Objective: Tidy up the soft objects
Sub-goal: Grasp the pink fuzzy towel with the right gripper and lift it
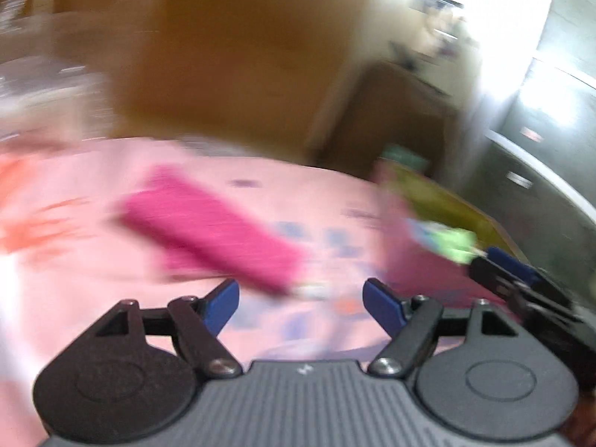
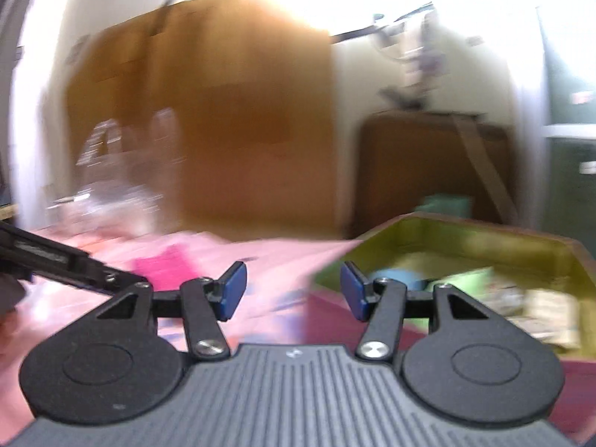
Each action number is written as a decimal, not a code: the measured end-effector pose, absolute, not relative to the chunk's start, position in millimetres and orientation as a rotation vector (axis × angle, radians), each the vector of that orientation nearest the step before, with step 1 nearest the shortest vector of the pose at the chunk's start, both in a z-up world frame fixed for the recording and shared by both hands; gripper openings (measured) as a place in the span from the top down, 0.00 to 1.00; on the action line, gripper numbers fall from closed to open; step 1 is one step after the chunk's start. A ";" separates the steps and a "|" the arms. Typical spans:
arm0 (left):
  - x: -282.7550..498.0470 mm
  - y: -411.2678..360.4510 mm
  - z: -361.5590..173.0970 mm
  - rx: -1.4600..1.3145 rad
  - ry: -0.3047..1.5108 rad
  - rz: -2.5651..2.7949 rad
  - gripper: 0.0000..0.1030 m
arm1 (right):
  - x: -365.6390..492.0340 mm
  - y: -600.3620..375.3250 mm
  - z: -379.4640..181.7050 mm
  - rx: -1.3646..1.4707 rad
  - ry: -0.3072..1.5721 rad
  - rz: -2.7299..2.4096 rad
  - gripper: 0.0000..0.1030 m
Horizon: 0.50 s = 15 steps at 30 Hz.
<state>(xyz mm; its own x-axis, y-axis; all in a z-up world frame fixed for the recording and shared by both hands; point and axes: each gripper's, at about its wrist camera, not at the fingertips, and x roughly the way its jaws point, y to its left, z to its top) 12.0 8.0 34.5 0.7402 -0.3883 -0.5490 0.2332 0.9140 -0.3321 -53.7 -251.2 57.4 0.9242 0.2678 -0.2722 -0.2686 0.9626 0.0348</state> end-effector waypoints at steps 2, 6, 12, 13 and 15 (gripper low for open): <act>7.8 38.4 27.2 -0.245 0.642 -0.218 0.26 | -43.3 -227.1 52.2 -0.015 0.339 0.358 0.43; 5.2 80.6 13.2 -0.328 0.632 -0.120 0.26 | -12.5 -179.3 37.5 -0.099 0.432 0.455 0.43; 3.9 92.9 7.9 -0.380 0.590 -0.141 0.24 | 39.1 -132.0 28.2 -0.123 0.534 0.497 0.39; 3.4 91.9 8.6 -0.375 0.584 -0.151 0.24 | 49.2 -126.6 25.6 -0.129 0.552 0.490 0.39; 2.3 90.8 8.1 -0.371 0.577 -0.161 0.24 | 65.5 -122.6 19.8 -0.115 0.586 0.471 0.40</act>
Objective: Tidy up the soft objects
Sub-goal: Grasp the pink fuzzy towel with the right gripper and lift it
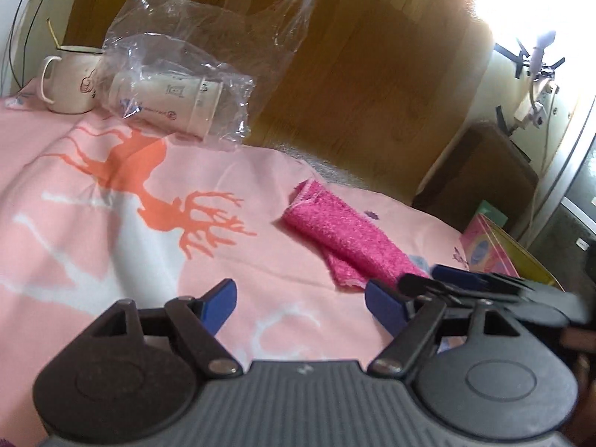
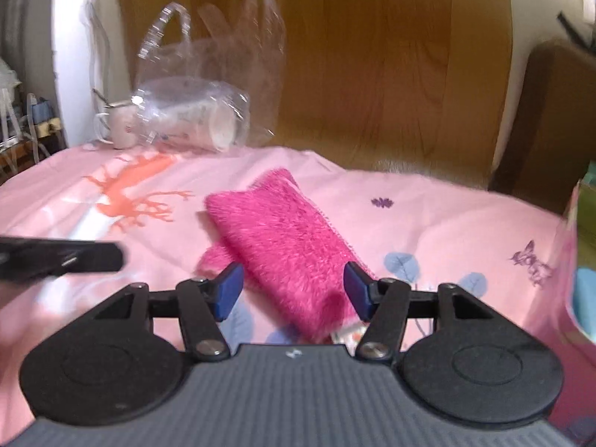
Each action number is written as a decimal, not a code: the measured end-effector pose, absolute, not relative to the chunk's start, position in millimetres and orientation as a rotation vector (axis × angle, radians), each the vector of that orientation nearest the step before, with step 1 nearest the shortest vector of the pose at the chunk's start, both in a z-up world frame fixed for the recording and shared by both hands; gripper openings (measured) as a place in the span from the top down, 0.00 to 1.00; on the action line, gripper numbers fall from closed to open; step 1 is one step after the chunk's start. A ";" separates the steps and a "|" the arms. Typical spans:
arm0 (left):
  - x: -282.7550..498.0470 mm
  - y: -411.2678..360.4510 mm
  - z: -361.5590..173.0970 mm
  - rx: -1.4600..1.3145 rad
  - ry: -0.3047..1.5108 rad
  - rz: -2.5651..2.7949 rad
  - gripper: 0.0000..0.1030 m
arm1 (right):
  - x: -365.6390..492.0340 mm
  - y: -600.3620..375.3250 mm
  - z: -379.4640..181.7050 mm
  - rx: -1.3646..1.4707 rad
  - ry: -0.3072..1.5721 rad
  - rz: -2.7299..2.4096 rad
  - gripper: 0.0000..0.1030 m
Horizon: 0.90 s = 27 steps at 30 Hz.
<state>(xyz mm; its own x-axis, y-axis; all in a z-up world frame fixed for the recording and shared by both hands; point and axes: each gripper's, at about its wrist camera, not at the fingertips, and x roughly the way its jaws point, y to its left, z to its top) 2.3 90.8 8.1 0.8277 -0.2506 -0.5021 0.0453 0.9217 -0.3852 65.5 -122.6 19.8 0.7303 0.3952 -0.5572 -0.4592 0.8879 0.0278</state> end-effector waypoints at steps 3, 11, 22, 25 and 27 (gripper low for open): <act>0.0 92.1 6.2 -0.377 0.574 -0.172 0.24 | 79.5 -121.2 14.8 -0.082 0.627 0.476 0.68; -0.9 96.0 5.1 -0.410 0.574 -0.181 0.23 | 31.7 -130.5 48.8 -0.058 0.477 0.523 0.91; -17.3 94.1 10.8 -0.592 0.576 -0.343 0.23 | -31.3 -156.7 43.4 0.065 0.578 0.697 0.91; -14.6 77.1 15.4 -0.546 0.603 -0.350 0.23 | -14.3 -143.5 28.1 0.088 0.625 0.706 0.91; -11.0 64.8 16.4 -0.499 0.625 -0.338 0.23 | -6.4 -133.9 16.4 0.063 0.649 0.682 0.90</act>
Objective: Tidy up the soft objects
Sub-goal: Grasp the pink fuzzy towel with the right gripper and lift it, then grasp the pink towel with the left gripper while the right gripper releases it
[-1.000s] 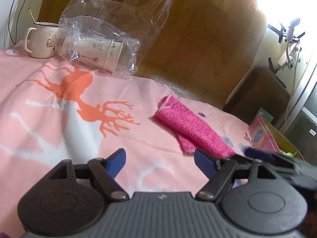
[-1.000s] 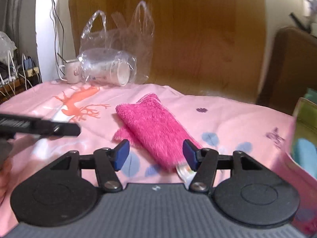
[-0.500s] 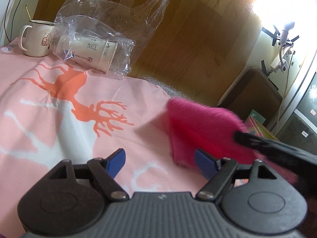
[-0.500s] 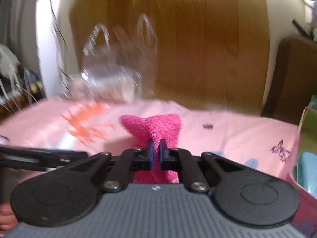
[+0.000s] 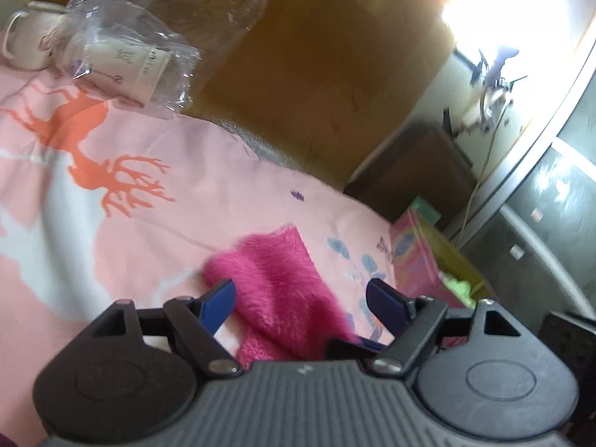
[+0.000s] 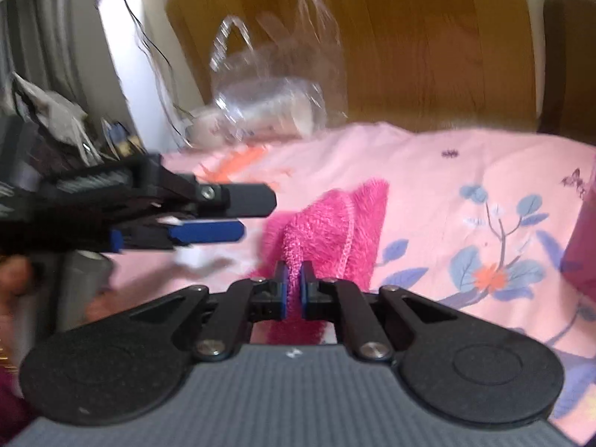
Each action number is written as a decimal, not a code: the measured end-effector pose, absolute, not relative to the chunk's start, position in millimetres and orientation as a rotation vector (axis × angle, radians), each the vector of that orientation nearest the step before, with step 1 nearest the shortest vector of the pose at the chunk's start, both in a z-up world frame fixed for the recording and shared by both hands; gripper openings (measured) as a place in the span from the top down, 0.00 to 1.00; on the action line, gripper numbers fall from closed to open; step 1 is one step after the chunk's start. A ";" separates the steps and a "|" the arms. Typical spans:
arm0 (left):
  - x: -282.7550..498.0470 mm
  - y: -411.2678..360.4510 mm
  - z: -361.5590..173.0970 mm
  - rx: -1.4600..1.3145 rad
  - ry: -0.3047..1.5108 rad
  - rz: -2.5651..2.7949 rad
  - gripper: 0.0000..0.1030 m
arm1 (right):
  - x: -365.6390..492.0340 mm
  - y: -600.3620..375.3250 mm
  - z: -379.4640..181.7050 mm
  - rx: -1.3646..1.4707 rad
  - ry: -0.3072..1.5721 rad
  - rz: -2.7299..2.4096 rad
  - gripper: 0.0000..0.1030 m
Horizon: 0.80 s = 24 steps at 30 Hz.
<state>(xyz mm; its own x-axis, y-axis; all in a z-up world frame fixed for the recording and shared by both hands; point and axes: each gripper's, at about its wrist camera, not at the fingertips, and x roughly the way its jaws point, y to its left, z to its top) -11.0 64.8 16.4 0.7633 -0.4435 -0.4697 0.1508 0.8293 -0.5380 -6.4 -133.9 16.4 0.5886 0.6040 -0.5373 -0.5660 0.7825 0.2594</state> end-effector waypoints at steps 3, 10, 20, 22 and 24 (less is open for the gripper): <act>-5.8 51.6 12.9 -0.445 0.659 -0.318 0.23 | -3.1 -136.6 9.9 0.101 0.638 0.677 0.89; -1.5 48.6 1.4 -0.437 0.681 -0.313 0.22 | -14.8 -145.9 17.7 0.022 0.537 0.583 0.11; -3.8 42.1 5.4 -0.433 0.718 -0.367 0.04 | -19.6 -121.3 5.4 -0.025 0.610 0.720 0.76; -4.6 36.6 6.9 -0.425 0.735 -0.387 0.25 | -33.8 -119.3 11.1 -0.050 0.549 0.739 0.78; -3.5 33.9 12.0 -0.465 0.739 -0.433 0.40 | -48.5 -118.4 19.4 -0.093 0.479 0.730 0.78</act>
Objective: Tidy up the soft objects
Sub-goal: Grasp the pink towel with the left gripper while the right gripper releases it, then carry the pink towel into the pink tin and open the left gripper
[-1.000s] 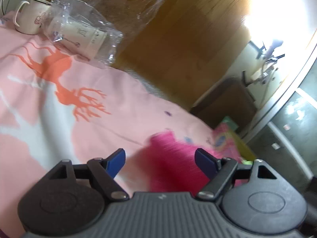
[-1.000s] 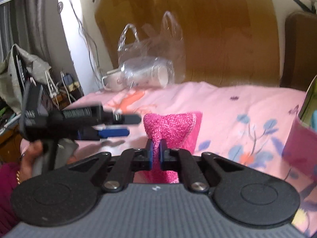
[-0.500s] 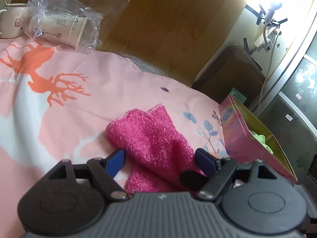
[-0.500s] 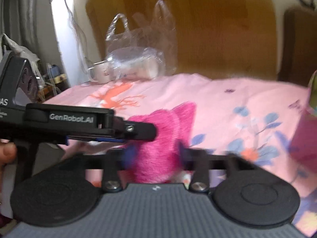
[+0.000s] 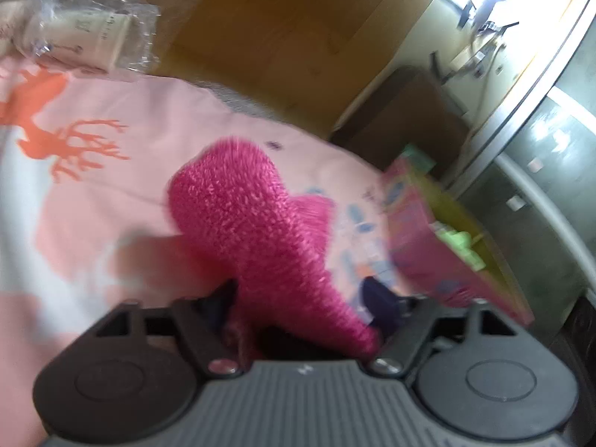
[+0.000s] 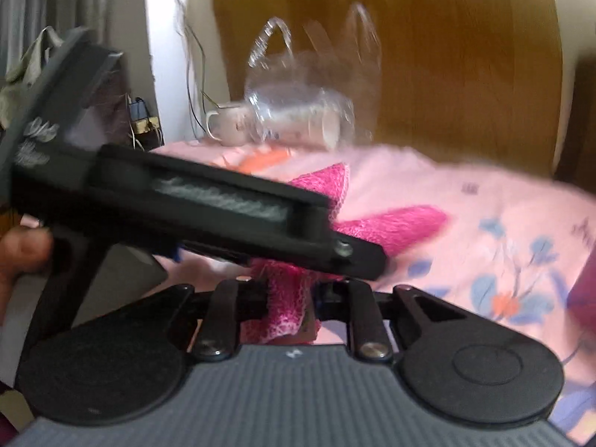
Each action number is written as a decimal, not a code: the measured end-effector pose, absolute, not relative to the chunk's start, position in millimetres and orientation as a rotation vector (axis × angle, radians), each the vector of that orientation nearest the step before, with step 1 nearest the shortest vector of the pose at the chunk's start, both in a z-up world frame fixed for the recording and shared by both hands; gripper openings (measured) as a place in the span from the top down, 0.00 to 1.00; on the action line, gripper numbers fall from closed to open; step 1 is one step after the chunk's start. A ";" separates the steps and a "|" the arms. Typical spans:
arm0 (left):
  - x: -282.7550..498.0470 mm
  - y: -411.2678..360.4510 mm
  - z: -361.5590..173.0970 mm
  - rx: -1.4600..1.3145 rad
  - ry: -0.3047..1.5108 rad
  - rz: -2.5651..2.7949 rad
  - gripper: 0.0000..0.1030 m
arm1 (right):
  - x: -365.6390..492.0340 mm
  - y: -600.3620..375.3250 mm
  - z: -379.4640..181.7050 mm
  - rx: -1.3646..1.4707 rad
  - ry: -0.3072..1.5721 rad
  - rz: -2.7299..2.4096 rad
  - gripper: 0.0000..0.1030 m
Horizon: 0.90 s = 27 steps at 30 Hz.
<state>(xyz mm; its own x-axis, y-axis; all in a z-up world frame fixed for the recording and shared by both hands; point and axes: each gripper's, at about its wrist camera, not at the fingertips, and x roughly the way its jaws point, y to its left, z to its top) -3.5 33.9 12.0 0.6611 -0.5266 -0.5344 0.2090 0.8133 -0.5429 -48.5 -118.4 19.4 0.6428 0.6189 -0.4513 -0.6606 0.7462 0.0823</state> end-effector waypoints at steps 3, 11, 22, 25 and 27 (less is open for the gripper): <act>-1.1 18.1 31.8 -0.433 0.716 -0.476 0.45 | -62.8 -128.4 31.3 -0.143 0.367 0.678 0.78; 34.4 -99.5 80.7 -0.278 0.704 -0.699 0.45 | -71.8 -217.7 60.8 -0.119 0.215 0.426 0.78; 88.7 -299.2 64.9 -0.113 0.789 -0.827 0.26 | -23.7 -377.6 53.9 0.018 0.345 0.072 0.71; 99.1 -317.6 56.5 -0.065 0.796 -0.734 0.22 | 10.4 -398.5 40.7 -0.012 0.455 -0.049 0.33; 101.0 -313.6 57.5 -0.081 0.796 -0.715 0.21 | 13.5 -408.4 36.1 0.005 0.456 -0.099 0.30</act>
<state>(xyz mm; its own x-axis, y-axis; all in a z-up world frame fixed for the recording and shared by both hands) 101.0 -313.6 57.5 0.4803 -0.6145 -0.6258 0.5559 0.7652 -0.3247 13.5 -408.4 36.1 0.8929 -0.0943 -0.4402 0.0965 0.9952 -0.0174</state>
